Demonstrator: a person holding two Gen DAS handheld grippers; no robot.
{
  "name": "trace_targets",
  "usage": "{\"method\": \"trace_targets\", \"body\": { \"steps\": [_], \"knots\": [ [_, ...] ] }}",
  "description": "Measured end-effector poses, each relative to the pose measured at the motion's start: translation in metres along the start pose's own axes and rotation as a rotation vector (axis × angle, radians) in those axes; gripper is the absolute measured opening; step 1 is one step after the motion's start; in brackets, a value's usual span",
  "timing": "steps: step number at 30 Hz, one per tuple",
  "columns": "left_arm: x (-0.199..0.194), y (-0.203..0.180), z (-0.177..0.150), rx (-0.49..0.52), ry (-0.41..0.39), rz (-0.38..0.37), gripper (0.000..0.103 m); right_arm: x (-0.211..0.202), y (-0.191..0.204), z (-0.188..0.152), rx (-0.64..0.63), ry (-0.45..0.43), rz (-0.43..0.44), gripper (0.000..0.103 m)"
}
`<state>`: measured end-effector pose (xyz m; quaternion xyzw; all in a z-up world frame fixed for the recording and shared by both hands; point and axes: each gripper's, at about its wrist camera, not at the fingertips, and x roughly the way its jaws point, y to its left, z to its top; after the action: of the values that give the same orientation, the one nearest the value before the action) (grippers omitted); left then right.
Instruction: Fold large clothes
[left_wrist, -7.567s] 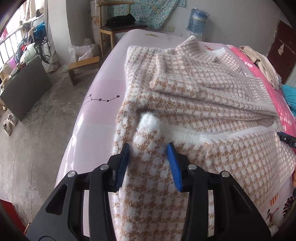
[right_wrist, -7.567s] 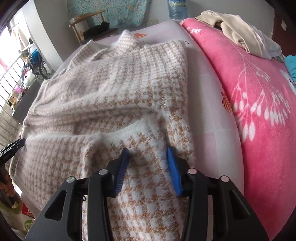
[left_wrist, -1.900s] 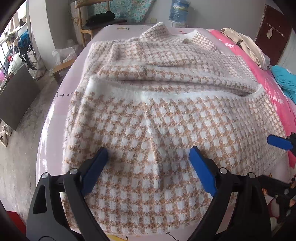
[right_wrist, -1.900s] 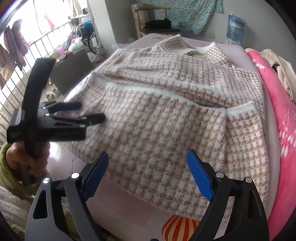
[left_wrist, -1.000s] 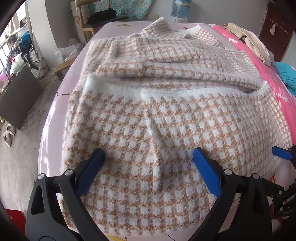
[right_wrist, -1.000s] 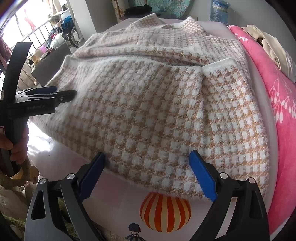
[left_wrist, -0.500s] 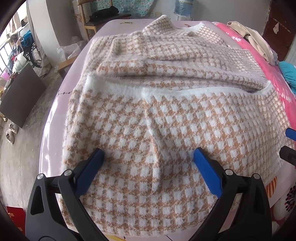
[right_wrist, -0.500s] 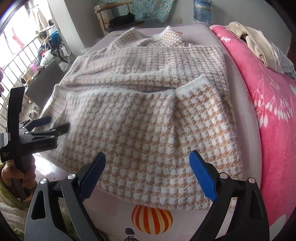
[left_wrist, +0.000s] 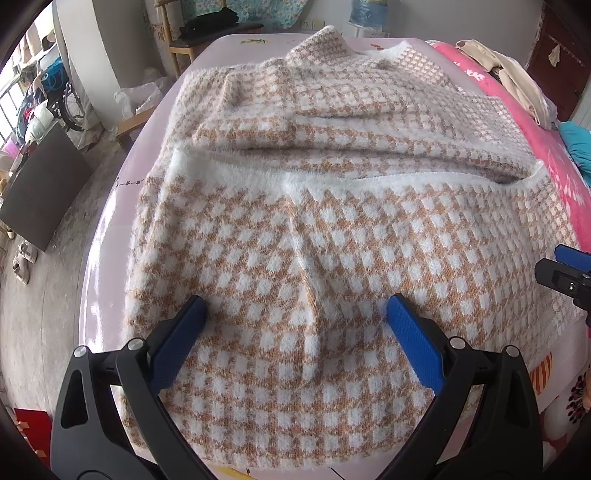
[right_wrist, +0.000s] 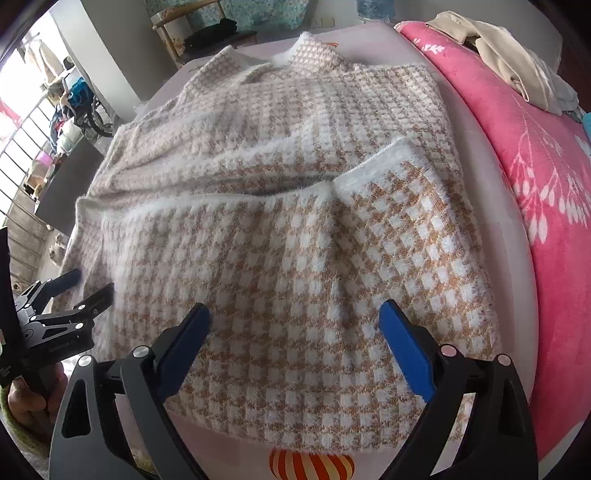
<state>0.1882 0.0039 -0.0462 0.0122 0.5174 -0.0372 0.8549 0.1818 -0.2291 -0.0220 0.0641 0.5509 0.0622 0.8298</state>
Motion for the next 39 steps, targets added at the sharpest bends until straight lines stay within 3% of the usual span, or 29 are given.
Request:
{"method": "trace_targets", "body": {
  "steps": [6, 39],
  "knots": [
    [0.000, 0.000, 0.000, 0.000, 0.001, 0.001, 0.095, 0.008, -0.009, 0.001, 0.025, 0.002, 0.040, 0.097],
    [0.000, -0.001, 0.001, -0.001, 0.006, 0.004, 0.095, 0.007, -0.011, -0.001, 0.007, 0.035, 0.063, 0.097]
  ]
}}
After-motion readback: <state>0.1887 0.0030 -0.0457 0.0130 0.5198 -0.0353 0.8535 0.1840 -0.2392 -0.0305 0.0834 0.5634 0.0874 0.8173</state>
